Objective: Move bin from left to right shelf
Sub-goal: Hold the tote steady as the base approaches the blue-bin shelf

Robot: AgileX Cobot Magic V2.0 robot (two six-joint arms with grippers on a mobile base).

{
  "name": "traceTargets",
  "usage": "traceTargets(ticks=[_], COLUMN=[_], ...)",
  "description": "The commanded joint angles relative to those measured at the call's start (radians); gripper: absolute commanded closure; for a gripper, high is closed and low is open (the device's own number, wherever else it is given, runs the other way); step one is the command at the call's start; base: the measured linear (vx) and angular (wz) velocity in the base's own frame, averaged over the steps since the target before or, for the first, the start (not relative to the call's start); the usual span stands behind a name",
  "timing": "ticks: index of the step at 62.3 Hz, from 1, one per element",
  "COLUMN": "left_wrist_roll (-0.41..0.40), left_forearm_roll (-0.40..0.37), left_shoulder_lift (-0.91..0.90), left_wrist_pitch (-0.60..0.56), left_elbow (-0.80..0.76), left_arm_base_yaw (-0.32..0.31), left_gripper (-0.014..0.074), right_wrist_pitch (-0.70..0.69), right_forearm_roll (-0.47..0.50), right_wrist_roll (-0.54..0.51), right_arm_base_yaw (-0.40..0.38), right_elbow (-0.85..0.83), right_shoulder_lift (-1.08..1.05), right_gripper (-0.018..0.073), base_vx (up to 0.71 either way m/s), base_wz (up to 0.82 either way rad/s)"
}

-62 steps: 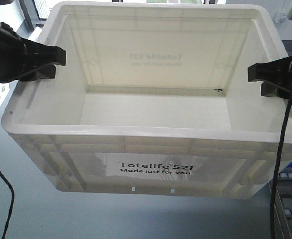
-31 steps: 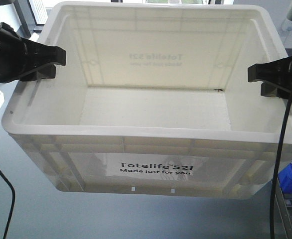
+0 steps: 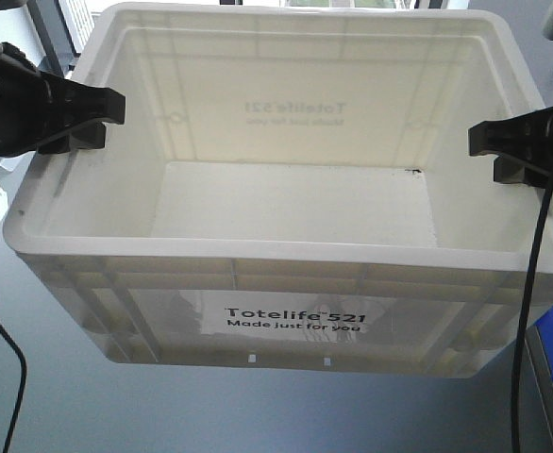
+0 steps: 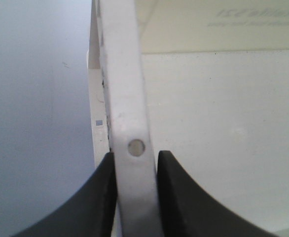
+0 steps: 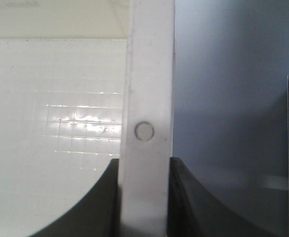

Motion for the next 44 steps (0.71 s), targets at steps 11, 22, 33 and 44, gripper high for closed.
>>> traceTargets(ticks=[11,22,33,44], left_wrist_roll=[0.016,0.016,0.016,0.016], left_forearm_roll=[0.034,0.034,0.034,0.034], left_shoulder_lift=[-0.043,-0.043,-0.043,-0.043], left_wrist_pitch=[-0.09,-0.091,-0.092,-0.092], left_elbow=[-0.036,-0.036,-0.036,-0.036], left_arm_base_yaw=[0.004,0.004,0.004,0.004], left_gripper=[0.0603,0.0603,0.0603,0.0603], right_wrist_pitch=[-0.106,-0.106,-0.106,-0.106], right_forearm_roll=[-0.051,-0.051,-0.051,-0.051], right_wrist_roll=[-0.016,-0.016,-0.016,-0.016], right_arm_base_yaw=[-0.009,-0.009,-0.009,-0.009], right_elbow=[-0.041,-0.041,-0.041,-0.041], right_shoulder_lift=[-0.036,-0.036,-0.036,-0.036], right_gripper=[0.0561,0.0561,0.0561,0.0561], base_vx=[0.19,0.15,0.13,0.12], base_wz=[0.09,0.21,0.31,0.35])
